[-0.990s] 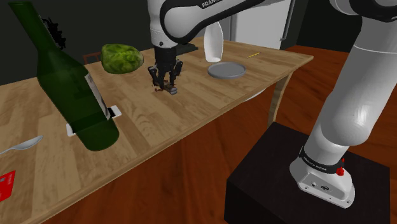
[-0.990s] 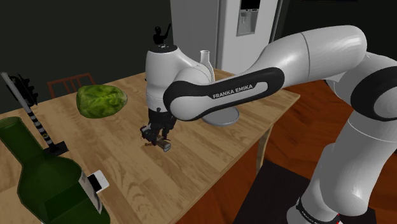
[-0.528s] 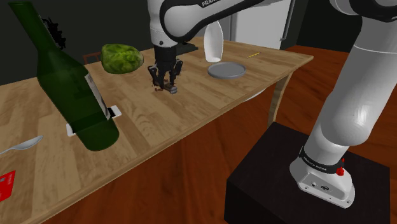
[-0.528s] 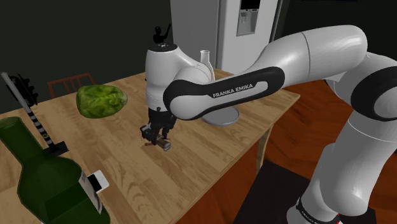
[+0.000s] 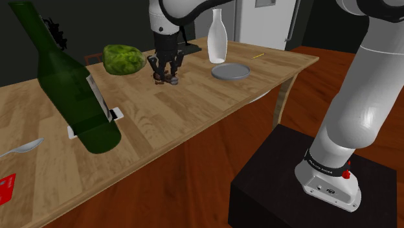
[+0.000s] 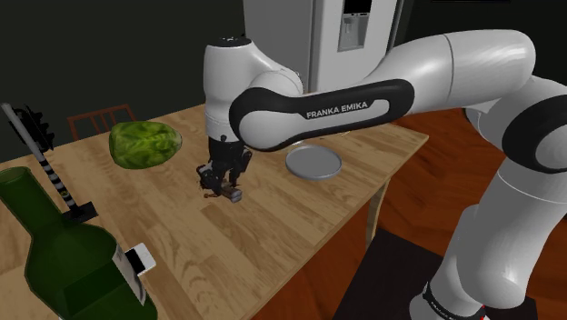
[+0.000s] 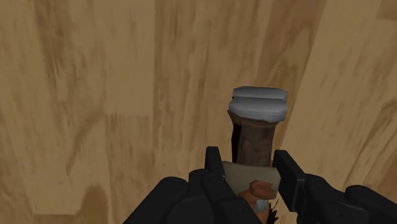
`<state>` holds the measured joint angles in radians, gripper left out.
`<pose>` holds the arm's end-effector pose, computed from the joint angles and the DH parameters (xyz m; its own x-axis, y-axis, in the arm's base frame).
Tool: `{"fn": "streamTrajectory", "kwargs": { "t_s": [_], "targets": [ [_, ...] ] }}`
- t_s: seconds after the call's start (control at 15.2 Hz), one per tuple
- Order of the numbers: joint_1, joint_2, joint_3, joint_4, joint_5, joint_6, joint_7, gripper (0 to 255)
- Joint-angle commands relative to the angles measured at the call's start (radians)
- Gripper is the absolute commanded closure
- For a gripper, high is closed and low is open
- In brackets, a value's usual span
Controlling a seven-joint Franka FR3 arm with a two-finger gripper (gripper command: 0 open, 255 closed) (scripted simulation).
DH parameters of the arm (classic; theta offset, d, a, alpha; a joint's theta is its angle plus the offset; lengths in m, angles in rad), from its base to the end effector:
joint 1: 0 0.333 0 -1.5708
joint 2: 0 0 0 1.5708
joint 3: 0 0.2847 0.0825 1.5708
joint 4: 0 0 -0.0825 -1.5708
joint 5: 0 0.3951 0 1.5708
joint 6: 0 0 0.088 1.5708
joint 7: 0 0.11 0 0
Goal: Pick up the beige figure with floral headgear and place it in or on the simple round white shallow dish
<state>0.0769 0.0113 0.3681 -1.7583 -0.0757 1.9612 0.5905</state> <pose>0.5410 0.2514 0.5290 0.9723 -0.1258 0.1970 -0.1187 -0.9918 -0.0477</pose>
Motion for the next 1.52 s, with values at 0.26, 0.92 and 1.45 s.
{"fn": "streamTrajectory", "kwargs": {
  "t_s": [0.26,0.92,1.45],
  "targets": [
    [0.001,0.005,0.001,0.086,0.000,-0.082,-0.004,255],
    [-0.077,-0.208,-0.108,-0.123,0.097,-0.068,-0.212,255],
    [-0.134,-0.356,-0.242,-0.267,0.131,-0.074,-0.412,255]
  ]
}}
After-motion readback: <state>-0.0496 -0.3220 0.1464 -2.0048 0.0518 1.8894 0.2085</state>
